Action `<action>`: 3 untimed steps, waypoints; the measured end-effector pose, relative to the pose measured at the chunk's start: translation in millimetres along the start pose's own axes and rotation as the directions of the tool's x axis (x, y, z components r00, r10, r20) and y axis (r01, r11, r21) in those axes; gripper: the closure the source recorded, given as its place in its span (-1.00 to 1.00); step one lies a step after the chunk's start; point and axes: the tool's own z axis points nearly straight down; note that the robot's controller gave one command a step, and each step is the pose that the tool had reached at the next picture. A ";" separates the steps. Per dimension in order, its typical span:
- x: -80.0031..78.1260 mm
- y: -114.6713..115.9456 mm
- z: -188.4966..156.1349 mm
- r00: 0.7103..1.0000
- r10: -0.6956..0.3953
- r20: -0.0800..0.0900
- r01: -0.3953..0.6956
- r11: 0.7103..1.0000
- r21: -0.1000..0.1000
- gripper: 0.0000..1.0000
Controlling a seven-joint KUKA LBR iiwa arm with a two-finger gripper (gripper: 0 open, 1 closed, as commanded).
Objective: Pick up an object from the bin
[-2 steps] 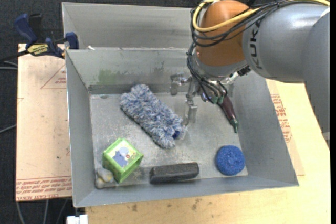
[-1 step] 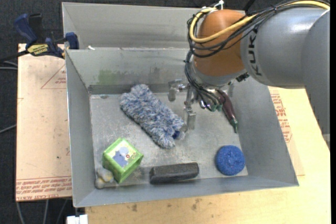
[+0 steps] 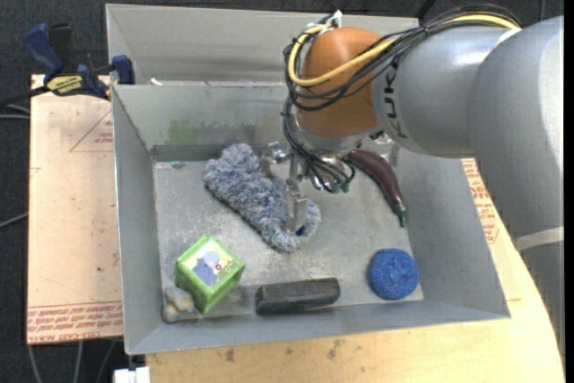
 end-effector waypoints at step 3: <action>-13.5 12.4 -96.1 0.989 -0.148 -0.004 0.148 0.989 0.002 1.00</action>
Offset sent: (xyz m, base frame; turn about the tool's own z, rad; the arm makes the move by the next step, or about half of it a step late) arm 0.0000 0.0000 0.0000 0.0000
